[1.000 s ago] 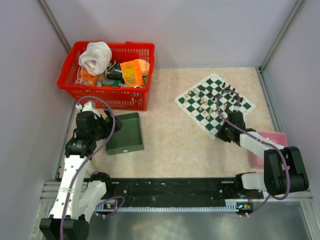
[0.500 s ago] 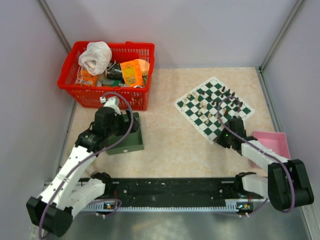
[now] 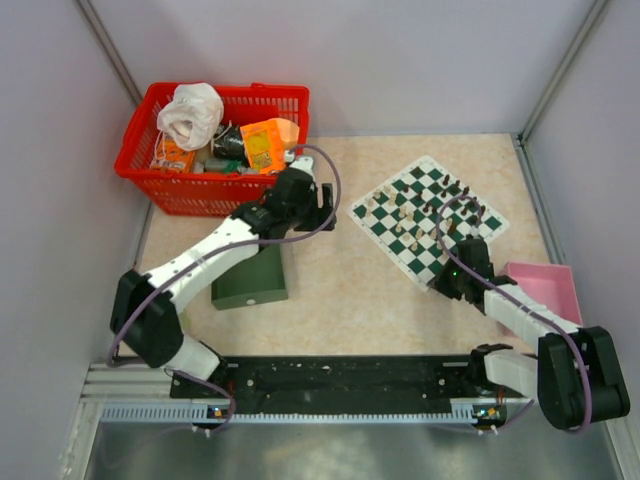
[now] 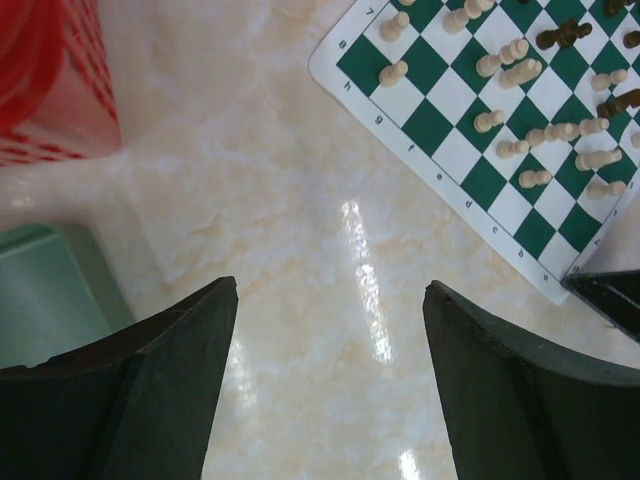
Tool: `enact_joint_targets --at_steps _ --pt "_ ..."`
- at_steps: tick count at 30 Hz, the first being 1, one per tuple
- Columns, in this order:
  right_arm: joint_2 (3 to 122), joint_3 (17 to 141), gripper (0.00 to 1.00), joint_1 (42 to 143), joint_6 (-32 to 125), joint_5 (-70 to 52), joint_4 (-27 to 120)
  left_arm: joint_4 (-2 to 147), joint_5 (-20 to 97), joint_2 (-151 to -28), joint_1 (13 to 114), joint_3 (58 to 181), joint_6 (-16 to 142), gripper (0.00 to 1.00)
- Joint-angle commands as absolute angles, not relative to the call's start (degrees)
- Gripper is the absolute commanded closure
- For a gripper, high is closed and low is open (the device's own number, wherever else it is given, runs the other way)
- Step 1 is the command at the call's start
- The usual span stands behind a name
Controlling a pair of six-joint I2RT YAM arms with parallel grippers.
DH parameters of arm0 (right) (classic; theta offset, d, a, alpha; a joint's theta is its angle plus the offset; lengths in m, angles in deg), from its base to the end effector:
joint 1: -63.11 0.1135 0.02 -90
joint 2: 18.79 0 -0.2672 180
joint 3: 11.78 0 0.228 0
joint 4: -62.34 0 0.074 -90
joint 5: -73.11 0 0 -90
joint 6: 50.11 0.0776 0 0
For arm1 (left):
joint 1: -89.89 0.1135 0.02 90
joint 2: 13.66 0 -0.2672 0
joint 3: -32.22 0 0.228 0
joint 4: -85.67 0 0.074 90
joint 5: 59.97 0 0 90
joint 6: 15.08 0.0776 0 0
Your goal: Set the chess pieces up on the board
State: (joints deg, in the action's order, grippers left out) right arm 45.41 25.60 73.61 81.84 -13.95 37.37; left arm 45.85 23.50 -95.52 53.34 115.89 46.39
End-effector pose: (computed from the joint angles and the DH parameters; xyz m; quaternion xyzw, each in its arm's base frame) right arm 0.1968 0.0405 0.1322 0.2479 0.9115 0.1663 0.2828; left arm 0.2696 -0.1889 0.2922 0.0379 0.8969 -0.1922 0.3964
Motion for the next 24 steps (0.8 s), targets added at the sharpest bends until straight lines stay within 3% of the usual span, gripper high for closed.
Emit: enact_joint_targets --at_steps 1,12,24 --pt "44.2 25.7 1.00 74.4 80.3 -13.4 33.9 49.1 20.5 -105.0 52.5 124.0 47.3 0.21" --pt "43.2 26.5 1.00 74.3 79.4 -12.6 32.9 49.8 23.3 -125.7 52.6 137.5 47.0 0.34" --pt "42.3 26.7 1.00 74.4 79.3 -11.9 32.6 53.1 22.6 -135.3 53.2 143.5 46.1 0.41"
